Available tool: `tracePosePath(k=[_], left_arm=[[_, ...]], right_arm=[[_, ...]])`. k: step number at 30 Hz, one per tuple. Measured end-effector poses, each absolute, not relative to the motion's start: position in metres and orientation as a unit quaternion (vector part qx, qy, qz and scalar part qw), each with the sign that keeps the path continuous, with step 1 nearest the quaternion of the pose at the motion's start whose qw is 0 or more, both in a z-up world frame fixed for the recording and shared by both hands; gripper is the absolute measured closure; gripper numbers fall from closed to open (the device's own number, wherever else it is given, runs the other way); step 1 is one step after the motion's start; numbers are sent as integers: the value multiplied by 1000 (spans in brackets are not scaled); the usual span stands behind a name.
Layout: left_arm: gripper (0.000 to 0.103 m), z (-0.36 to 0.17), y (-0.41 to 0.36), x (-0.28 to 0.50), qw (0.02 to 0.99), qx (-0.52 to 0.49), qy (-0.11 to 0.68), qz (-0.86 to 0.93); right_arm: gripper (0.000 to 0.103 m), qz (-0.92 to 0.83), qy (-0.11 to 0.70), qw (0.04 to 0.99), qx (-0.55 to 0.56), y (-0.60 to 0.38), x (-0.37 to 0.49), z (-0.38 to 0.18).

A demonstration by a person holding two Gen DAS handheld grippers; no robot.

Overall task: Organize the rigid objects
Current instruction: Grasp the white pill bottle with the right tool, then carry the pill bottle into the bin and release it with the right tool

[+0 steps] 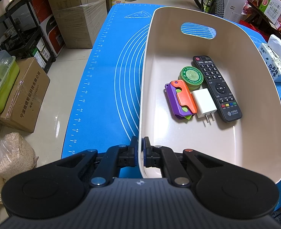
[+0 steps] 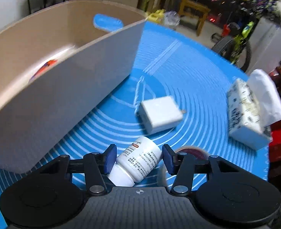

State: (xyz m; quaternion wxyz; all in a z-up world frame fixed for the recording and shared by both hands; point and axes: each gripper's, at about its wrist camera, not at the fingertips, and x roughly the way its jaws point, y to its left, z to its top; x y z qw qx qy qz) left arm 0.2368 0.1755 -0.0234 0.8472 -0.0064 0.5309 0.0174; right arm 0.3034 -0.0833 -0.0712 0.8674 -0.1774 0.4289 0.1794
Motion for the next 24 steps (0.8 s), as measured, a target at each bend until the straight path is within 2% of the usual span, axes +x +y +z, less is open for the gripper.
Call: tracePosePath(k=[14, 19, 24], left_arm=[[96, -23, 175, 237, 847, -5, 531, 19], [96, -22, 175, 236, 847, -3, 531, 20], [96, -22, 175, 236, 847, -4, 530, 19]], right_arm=[[46, 186, 275, 928, -168, -43, 280, 40], [46, 238, 276, 911, -193, 10, 292, 45], [46, 267, 316, 886, -209, 61, 315, 23]])
